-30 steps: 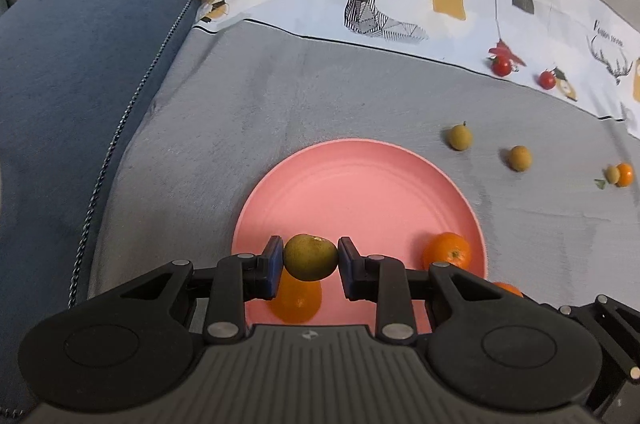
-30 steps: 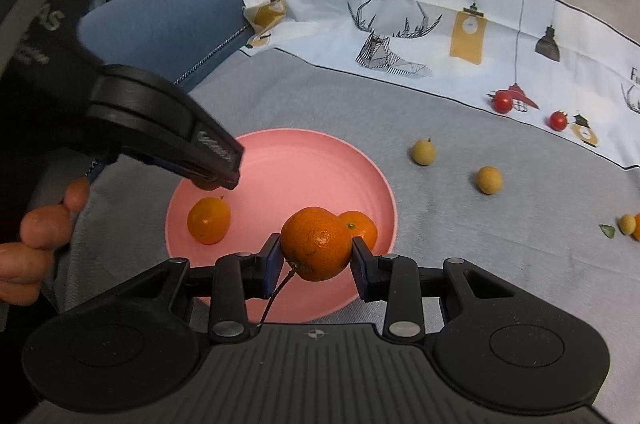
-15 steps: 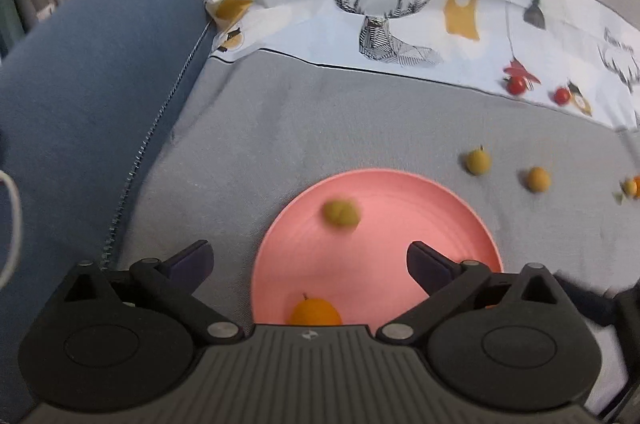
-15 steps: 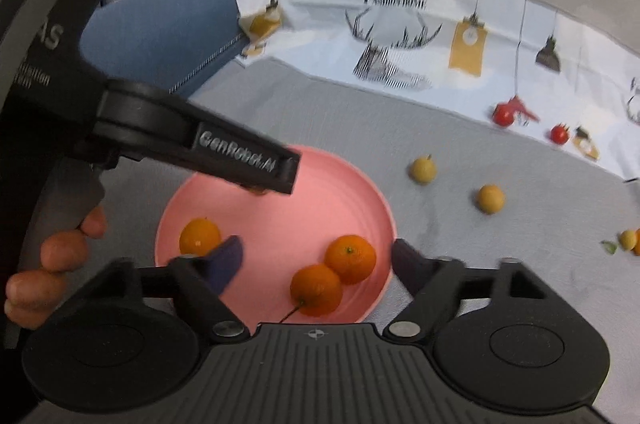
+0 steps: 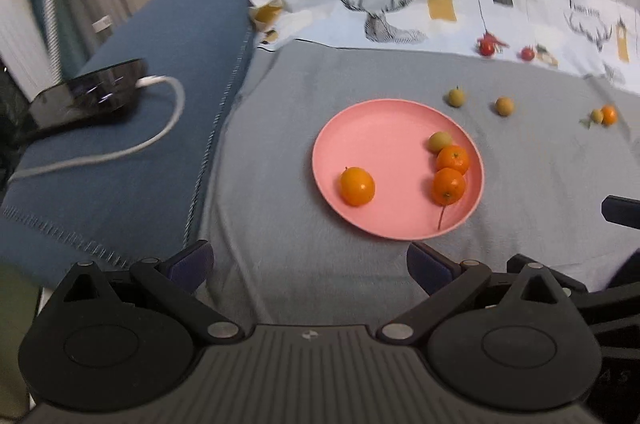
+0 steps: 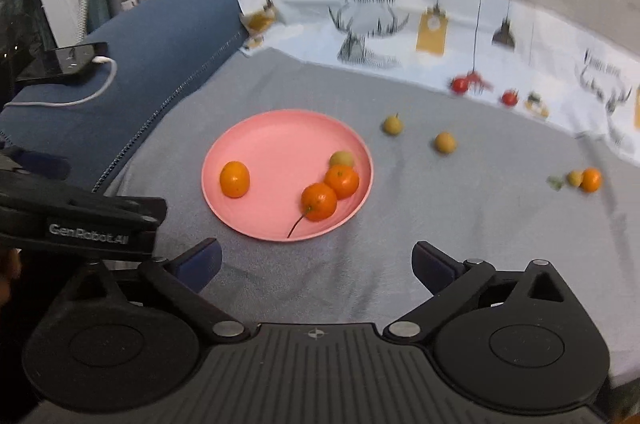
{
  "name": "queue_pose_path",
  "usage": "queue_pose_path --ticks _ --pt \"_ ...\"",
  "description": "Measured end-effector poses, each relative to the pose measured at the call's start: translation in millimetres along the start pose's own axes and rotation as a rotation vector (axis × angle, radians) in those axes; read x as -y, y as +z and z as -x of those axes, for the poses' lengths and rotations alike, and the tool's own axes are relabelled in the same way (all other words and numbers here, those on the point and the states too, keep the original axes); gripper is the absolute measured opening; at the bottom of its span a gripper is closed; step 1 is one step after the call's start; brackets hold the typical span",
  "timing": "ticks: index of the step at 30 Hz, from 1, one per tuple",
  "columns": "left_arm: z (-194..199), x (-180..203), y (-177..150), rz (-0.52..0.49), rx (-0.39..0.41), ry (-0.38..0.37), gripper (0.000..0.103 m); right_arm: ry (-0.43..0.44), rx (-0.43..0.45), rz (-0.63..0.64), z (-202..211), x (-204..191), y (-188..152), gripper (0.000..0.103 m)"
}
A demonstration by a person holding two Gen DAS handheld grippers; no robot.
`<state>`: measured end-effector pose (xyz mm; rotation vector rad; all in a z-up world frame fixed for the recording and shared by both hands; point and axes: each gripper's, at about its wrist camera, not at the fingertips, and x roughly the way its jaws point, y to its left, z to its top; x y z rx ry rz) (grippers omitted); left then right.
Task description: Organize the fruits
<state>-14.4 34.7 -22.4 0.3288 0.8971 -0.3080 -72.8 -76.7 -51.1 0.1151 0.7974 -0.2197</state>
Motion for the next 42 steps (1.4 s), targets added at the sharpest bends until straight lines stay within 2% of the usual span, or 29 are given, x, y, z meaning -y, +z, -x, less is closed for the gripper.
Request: queue_pose_path --ticks 2,11,21,29,42 --pt "13.8 -4.0 -5.0 0.025 0.007 -0.011 0.103 -0.002 0.038 0.013 17.6 -4.1 -3.3 0.102" --pt "74.5 -10.9 -30.1 0.107 0.095 0.039 0.103 -0.037 0.173 0.066 84.1 -15.9 -22.9 0.102" --pt "119.4 -6.5 -56.3 0.111 0.167 0.056 0.103 -0.031 0.28 0.062 132.6 -17.8 -42.3 0.102" --pt "138.7 -4.8 -65.7 0.125 0.203 0.051 0.103 -0.018 0.306 0.067 151.1 -20.0 -51.4 0.102" --pt "140.7 0.1 -66.7 0.097 0.203 0.051 0.103 -0.004 0.314 0.03 153.2 -15.4 -56.3 0.102"
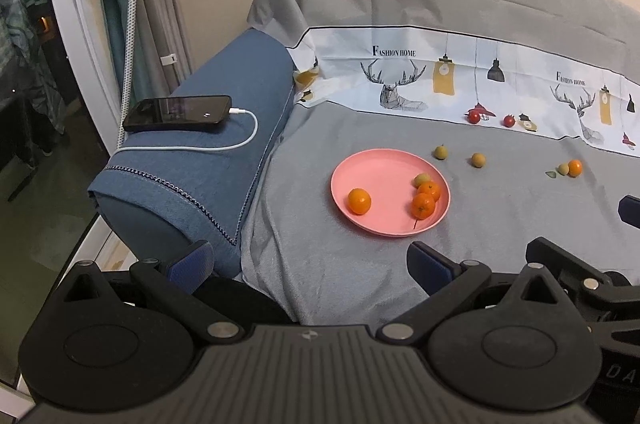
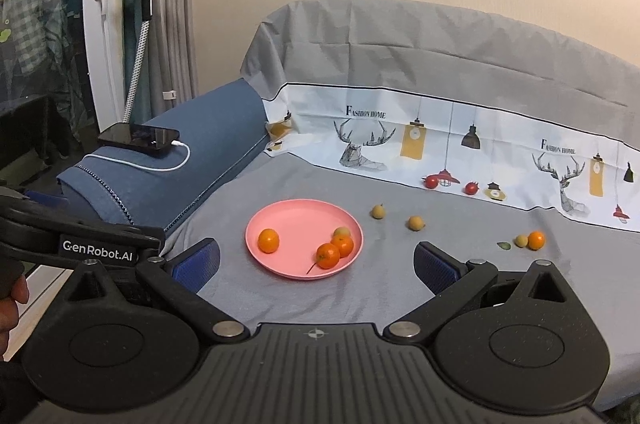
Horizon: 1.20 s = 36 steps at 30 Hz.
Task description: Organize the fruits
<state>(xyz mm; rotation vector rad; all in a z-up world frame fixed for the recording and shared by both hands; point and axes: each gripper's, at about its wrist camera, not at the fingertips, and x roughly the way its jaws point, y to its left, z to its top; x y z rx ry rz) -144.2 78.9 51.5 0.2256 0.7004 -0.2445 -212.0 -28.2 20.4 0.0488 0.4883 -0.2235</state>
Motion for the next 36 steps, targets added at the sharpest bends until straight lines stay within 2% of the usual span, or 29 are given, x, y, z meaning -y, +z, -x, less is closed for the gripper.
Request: queue_pose_path --ticks 18,36 --pt "-14.4 1.7 -0.8 -0.015 -0.035 -0.015 0.103 0.017 -0.044 -0.024 -11.6 4.1 -3.5 0.102" --pt "-49.6 11.8 -0.8 -0.05 -0.132 -0.029 0.103 0.02 -0.107 -0.064 -41.3 16.9 -12.0 0.102"
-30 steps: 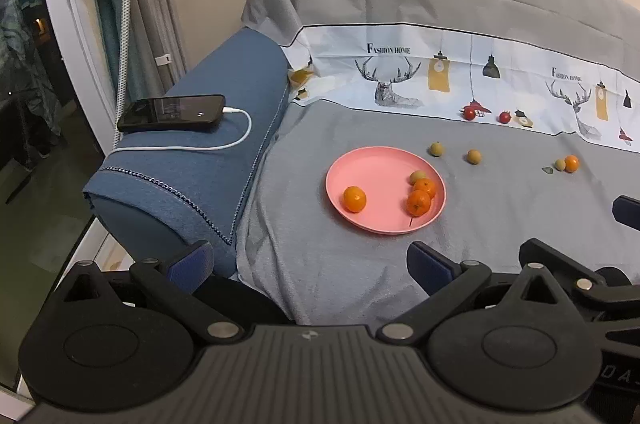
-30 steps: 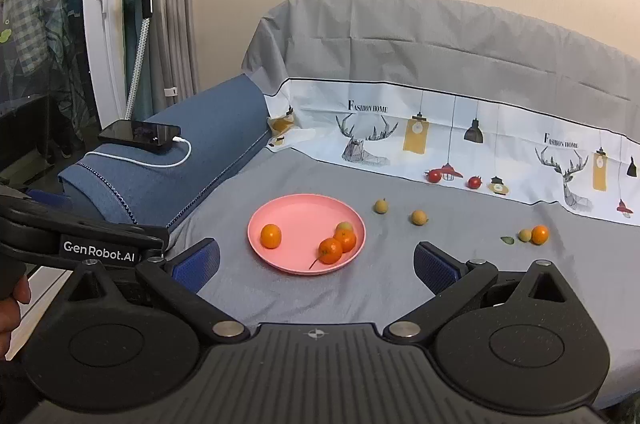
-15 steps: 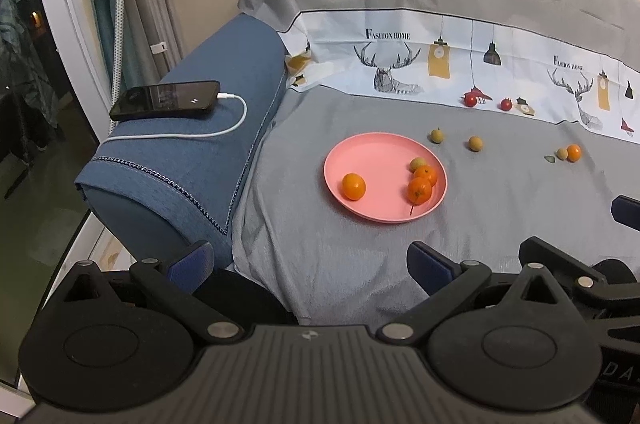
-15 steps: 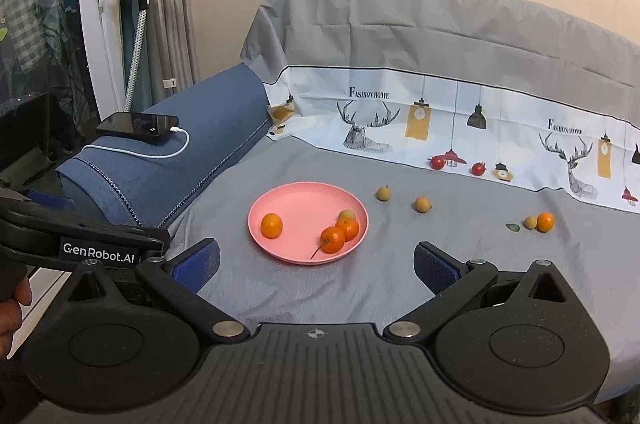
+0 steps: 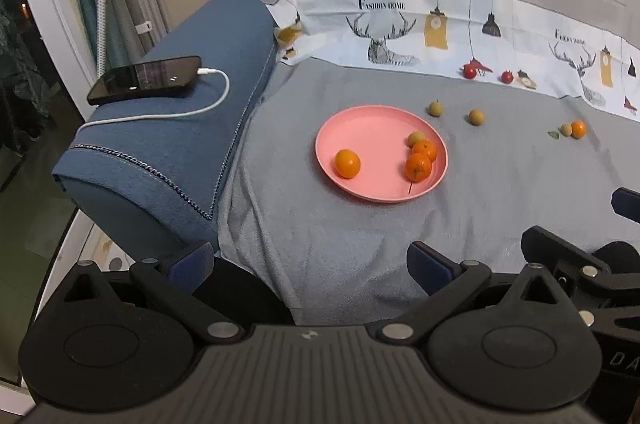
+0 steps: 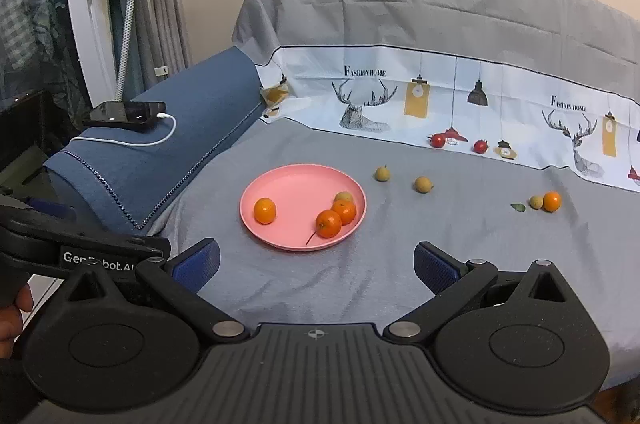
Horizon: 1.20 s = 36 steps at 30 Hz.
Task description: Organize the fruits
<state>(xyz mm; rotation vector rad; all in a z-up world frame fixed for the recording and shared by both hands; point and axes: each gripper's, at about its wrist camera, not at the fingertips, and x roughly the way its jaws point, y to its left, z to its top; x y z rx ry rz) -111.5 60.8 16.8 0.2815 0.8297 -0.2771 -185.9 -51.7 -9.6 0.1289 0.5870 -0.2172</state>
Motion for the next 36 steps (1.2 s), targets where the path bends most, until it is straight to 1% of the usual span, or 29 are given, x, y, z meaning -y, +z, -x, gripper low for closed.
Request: queue_pose_path --ticks 8,13,17,19,25,29,36 --pt "-28.0 5.4 5.8 -0.014 -0.088 -0.006 0.103 0.002 -0.046 -0.042 -18.9 11.9 -4.2 0.102" --pt "-50.3 12.1 18.7 -0.029 -0.136 -0.015 0.103 -0.016 -0.067 -0.095 -33.9 27.6 -6.5 0.102" --pt "-66.9 27.0 40.1 -0.051 -0.139 -0.018 0.103 -0.063 -0.09 -0.165 -51.3 49.0 -8.3 0.102" --pt "-73.6 35.1 52.6 -0.051 -0.134 -0.04 0.103 -0.074 -0.106 -0.2 -60.8 61.4 -7.8 0.102" --pt "-97.9 56.8 84.9 -0.038 -0.142 -0.087 0.103 -0.121 -0.12 -0.232 -91.6 86.2 -2.0 0.102" --pt "-118.1 68.0 101.6 -0.045 -0.155 -0.102 0.103 -0.154 -0.113 -0.244 -110.1 100.3 5.9 0.102" --pt "-148.6 88.9 133.3 -0.071 -0.139 -0.111 0.103 -0.22 -0.09 -0.253 -140.2 128.7 15.0 0.102"
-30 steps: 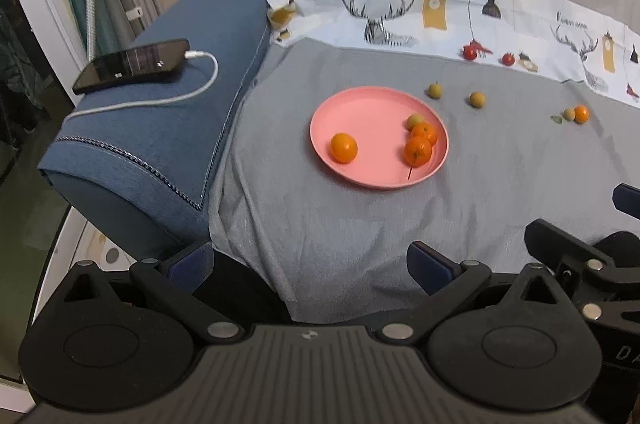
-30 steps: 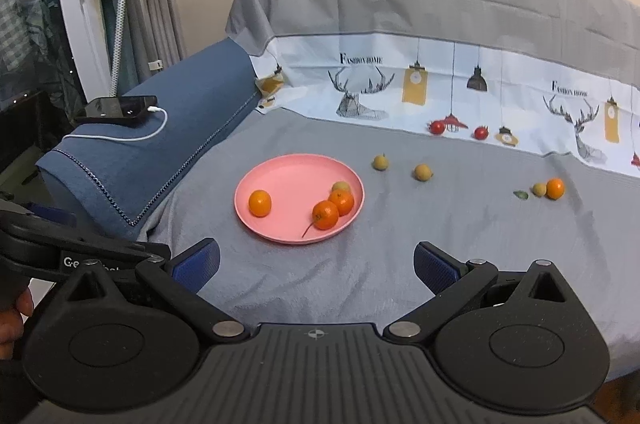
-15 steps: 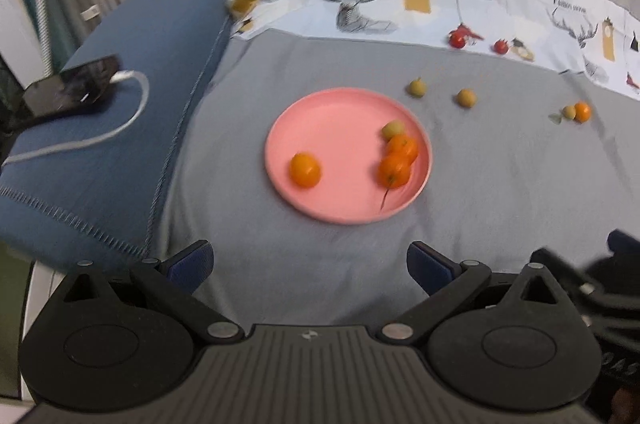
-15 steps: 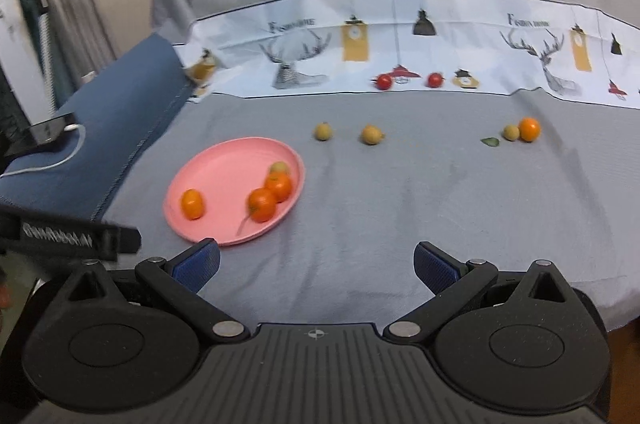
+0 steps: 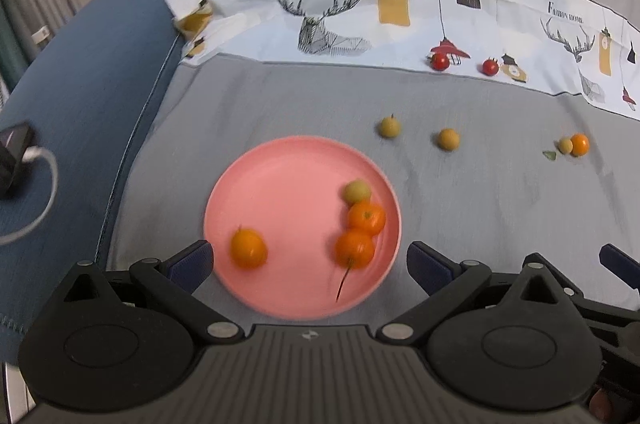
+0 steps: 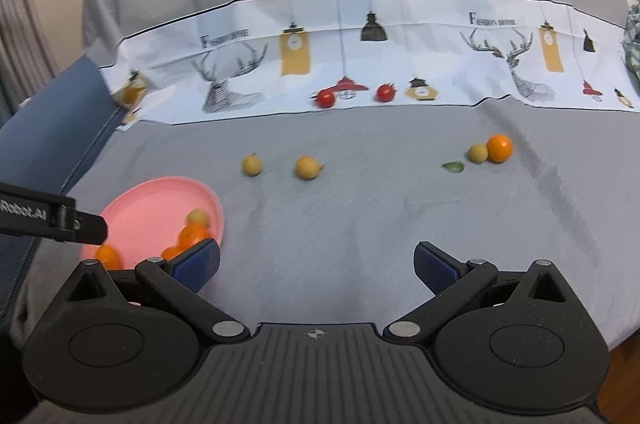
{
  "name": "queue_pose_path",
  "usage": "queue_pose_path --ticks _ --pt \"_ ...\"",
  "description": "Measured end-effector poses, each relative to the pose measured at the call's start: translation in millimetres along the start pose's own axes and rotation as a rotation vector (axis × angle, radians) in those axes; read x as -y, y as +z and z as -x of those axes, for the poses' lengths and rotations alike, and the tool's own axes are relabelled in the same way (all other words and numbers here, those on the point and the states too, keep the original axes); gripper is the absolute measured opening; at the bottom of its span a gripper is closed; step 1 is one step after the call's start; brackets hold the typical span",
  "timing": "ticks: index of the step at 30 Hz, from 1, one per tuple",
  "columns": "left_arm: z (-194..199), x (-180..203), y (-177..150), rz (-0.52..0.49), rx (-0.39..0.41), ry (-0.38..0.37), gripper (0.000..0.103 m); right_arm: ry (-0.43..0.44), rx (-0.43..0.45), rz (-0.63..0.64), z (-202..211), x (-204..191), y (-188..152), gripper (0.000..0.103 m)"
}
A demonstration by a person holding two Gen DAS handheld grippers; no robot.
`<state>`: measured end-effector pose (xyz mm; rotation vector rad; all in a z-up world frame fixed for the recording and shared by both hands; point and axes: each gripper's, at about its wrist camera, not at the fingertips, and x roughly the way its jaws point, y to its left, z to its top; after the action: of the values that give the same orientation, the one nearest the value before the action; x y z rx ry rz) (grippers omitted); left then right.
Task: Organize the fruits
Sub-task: 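Grasp a yellow-green fruit with the left tool while the right tool grasps another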
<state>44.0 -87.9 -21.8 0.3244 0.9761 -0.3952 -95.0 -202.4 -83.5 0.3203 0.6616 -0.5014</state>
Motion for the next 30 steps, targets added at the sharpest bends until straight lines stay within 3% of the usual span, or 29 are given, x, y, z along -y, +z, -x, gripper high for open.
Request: queue_pose_path --ticks 14,23,30 --pt "-75.2 45.3 76.0 -0.067 -0.014 -0.043 0.103 -0.078 0.035 -0.007 -83.3 22.4 27.3 0.102" --pt "-146.7 52.2 122.4 -0.071 -0.138 -0.188 0.103 -0.081 0.05 -0.012 -142.6 26.2 44.4 0.102" --pt "-196.8 59.1 140.1 -0.058 -0.227 -0.203 0.103 -0.061 0.03 0.005 -187.4 21.3 49.8 0.102"
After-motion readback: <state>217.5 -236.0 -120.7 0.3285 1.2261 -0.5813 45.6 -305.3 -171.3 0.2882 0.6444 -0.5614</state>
